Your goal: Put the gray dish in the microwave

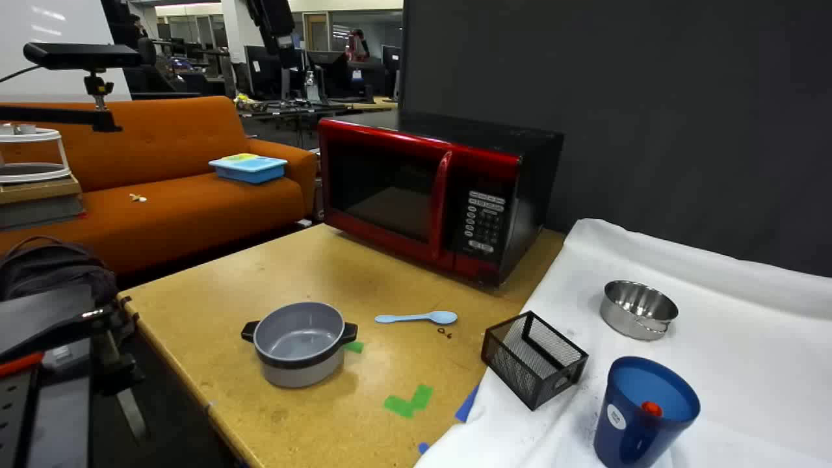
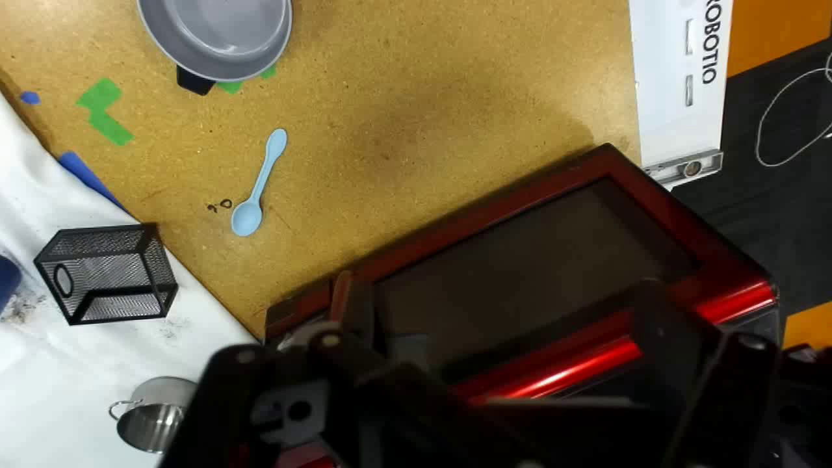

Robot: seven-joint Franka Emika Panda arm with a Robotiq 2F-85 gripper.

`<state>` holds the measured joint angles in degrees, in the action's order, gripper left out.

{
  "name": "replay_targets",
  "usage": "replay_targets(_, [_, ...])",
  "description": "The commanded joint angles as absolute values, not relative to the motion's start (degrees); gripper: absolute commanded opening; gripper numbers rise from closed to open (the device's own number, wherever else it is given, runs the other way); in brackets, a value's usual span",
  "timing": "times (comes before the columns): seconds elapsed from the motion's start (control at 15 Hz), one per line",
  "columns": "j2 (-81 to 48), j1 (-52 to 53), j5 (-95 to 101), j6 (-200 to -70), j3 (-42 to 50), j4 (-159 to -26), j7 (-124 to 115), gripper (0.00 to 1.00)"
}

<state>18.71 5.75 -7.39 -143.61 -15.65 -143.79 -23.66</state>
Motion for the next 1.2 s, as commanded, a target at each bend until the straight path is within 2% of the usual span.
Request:
replay_targets(0.0, [18.70, 6.42, -7.07, -143.47, -14.93, -143.73, -23.82, 1.00])
replay_targets(0.47, [18.70, 6.42, -7.07, -143.47, -14.93, -143.73, -23.82, 1.00])
replay_targets(0.73, [6.31, 1.42, 2.65, -141.93, -18.47, -139.72, -39.33, 1.00])
replay_targets(1.13, [-11.54, 6.98, 4.03, -141.49, -11.66, -133.34, -46.41, 1.00])
